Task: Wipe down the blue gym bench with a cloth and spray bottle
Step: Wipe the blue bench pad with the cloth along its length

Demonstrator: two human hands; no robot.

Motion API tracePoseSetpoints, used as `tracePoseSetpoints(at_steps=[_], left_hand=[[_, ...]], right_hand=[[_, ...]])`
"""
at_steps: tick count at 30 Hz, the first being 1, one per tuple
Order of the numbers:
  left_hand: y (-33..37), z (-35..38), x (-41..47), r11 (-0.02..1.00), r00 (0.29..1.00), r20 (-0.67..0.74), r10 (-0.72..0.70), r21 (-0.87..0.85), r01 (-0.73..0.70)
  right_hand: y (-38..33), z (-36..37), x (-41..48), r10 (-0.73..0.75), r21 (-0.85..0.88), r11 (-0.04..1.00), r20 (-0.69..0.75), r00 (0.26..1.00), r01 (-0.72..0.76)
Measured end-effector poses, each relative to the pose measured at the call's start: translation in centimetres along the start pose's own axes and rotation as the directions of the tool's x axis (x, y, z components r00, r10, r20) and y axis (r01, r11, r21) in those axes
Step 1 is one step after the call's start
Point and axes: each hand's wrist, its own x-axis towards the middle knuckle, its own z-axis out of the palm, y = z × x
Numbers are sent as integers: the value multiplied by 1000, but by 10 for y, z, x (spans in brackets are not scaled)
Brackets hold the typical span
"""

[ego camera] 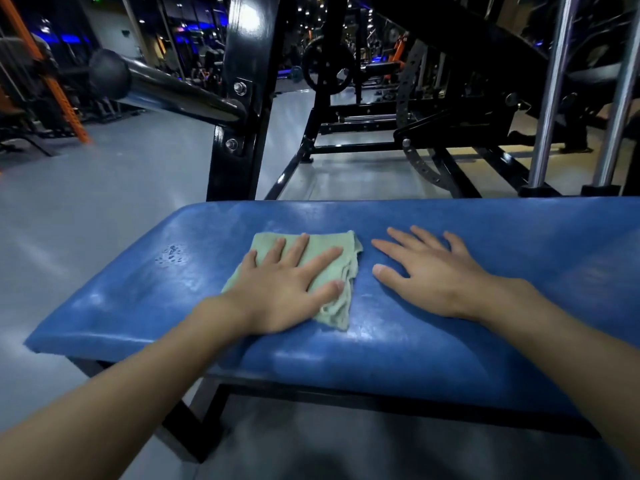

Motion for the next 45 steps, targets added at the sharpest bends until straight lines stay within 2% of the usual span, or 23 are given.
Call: tracePoseSetpoints(at_steps=[8, 13, 16, 23, 27, 29, 31, 33, 38, 45], left_hand=[[-26, -15, 126, 997, 998, -5, -68, -29, 68], [-34, -23, 152, 995, 996, 12, -88, -43, 88], [-31, -16, 127, 998, 999, 0, -51, -24, 51], [-16, 0, 5, 998, 998, -29, 58, 10, -58], [-11, 9, -57, 994, 994, -78, 81, 75, -75], [-10, 14, -75, 993, 992, -98, 83, 93, -74], [-12, 14, -76, 995, 991, -104, 80, 73, -73], [-16, 12, -63, 996, 992, -103, 74, 56, -68], [-39, -1, 19, 1000, 999, -32, -2, 7, 2], [-69, -20, 137, 994, 996, -28, -84, -66, 82]], right_hand=[[3, 5, 1, 2, 0, 1000, -13, 1000, -2], [4, 3, 1, -3, 7, 1000, -21, 1000, 3], [4, 4, 0, 3, 11, 1000, -26, 1000, -2], [-1, 0, -3, 30, 4, 1000, -8, 1000, -30], [-11, -9, 0, 35, -103, 994, -45, 998, -39], [-19, -13, 6, 9, -40, 999, -78, 997, -13], [-27, -10, 12, -5, 28, 1000, -44, 999, 6], [-31, -1, 15, -11, 2, 1000, 1, 1000, 11], [-29, 7, 17, -12, -16, 1000, -14, 1000, 12], [-28, 8, 20, -18, -9, 1000, -30, 999, 18]])
